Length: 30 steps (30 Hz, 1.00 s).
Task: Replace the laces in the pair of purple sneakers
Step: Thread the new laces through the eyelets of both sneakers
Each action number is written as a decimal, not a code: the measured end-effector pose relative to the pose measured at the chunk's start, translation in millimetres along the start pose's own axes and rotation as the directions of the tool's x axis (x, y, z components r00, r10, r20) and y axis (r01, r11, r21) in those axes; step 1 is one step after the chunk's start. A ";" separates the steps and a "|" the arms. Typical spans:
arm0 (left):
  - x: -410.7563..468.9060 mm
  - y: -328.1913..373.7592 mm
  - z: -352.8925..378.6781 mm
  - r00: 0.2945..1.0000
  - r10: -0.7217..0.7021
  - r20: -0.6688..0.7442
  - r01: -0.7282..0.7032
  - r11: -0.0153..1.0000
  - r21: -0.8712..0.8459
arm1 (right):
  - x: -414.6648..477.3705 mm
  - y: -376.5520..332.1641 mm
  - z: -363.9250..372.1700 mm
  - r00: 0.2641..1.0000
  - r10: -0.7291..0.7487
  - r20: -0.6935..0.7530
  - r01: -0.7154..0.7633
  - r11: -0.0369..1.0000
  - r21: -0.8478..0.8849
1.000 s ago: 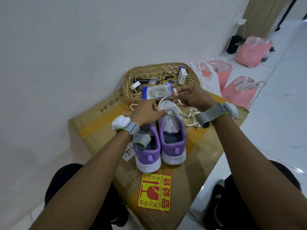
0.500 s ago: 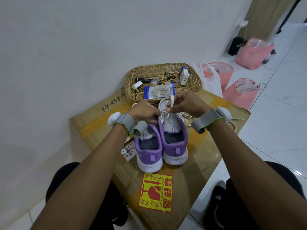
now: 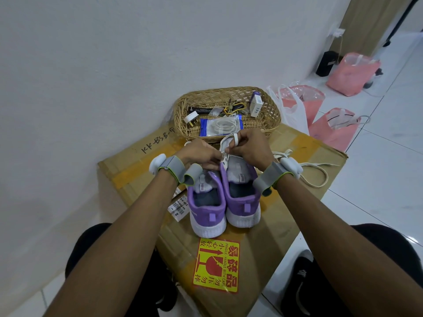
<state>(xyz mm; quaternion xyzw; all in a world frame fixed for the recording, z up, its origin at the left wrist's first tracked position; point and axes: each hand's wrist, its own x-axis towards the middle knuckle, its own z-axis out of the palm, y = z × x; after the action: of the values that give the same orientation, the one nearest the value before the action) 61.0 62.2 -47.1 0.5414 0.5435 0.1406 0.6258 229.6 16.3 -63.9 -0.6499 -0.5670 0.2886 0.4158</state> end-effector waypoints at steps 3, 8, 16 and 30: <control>0.3 -0.1 0.8 1.000 -0.005 -0.006 0.005 1.000 -0.001 | 0.4 2.1 0.3 1.000 -0.007 0.004 0.007 1.000 0.004; 0.4 -1.4 2.6 1.000 -0.004 -0.009 0.004 1.000 -0.011 | 1.1 6.1 2.2 1.000 0.008 -0.013 -0.007 0.999 0.053; -1.1 0.6 2.0 1.000 -0.014 -0.008 0.014 1.000 -0.015 | 1.8 6.8 3.0 1.000 0.018 -0.014 -0.016 0.994 0.104; 1.1 1.3 1.5 1.000 -0.028 -0.006 0.028 1.000 0.003 | -0.5 8.9 4.5 1.000 -0.016 -0.014 0.016 0.998 0.055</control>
<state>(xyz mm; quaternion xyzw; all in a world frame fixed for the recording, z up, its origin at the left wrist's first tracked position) 63.2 62.8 -46.9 0.5345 0.5531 0.1324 0.6252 230.1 16.7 -73.9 -0.6356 -0.5612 0.2964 0.4396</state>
